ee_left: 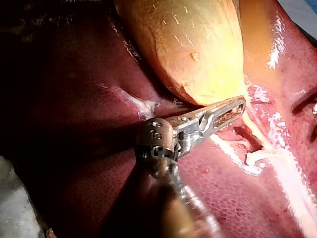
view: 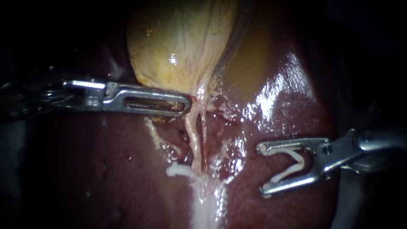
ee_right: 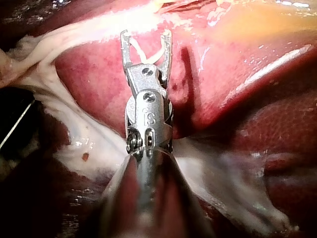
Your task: Clipping second clip left tube
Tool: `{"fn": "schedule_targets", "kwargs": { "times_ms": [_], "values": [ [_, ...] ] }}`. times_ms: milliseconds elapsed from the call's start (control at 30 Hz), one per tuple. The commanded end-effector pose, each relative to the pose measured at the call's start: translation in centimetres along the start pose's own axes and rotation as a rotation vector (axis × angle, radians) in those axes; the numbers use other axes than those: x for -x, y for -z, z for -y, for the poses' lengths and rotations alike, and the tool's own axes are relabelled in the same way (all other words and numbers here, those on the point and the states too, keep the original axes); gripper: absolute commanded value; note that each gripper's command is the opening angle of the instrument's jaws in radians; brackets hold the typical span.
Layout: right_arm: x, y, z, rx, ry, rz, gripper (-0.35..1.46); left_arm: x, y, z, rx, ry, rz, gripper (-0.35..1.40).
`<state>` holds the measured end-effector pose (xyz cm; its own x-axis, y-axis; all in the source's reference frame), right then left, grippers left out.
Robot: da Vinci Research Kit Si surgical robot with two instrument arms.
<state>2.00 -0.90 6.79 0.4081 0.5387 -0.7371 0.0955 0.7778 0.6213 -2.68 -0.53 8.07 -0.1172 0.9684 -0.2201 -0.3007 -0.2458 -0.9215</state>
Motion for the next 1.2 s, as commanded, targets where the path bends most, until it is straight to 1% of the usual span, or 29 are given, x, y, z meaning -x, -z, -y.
{"fn": "schedule_targets", "kwargs": {
  "times_ms": [33, 133, 233, 333, 467, 600, 700, 933, 1200],
  "values": [
    [0.0, 0.0, 0.0, 0.0, 0.0, 0.0, 0.5, 0.0, 0.0, 0.0, 0.0, 0.0, 0.001, -0.35],
    [0.0, 0.0, 0.0, 0.0, 0.0, 0.0, 0.5, -0.01, 0.03, -0.01, 0.002, 0.0, 0.002, -0.35],
    [0.0, 0.0, -0.01, 0.0, 0.0, 0.0, 0.5, -0.05, 0.11, -0.03, 0.009, 0.003, 0.008, -0.35],
    [0.0, 0.0, -0.01, 0.001, 0.0, 0.0, 0.5, -0.12, 0.26, -0.07, 0.005, 0.007, 0.003, -0.35],
    [0.0, -0.01, -0.01, 0.001, 0.0, 0.0, 0.5, -0.24, 0.47, -0.16, -0.006, 0.017, -0.009, -0.35],
    [0.0, -0.01, -0.01, 0.001, 0.0, 0.0, 0.5, -0.32, 0.6, -0.24, -0.011, 0.03, -0.011, -0.35],
    [0.0, -0.01, -0.01, 0.001, 0.0, 0.0, 0.5, -0.35, 0.65, -0.26, -0.01, 0.026, -0.014, -0.35],
    [-0.01, -0.03, -0.01, 0.002, -0.001, 0.0, 0.5, -0.33, 0.69, -0.27, -0.009, 0.026, -0.013, -0.35],
    [-0.09, -0.23, -0.06, 0.013, -0.005, -0.002, 0.5, -0.33, 0.69, -0.27, -0.009, 0.026, -0.013, -0.35]
  ]
}}
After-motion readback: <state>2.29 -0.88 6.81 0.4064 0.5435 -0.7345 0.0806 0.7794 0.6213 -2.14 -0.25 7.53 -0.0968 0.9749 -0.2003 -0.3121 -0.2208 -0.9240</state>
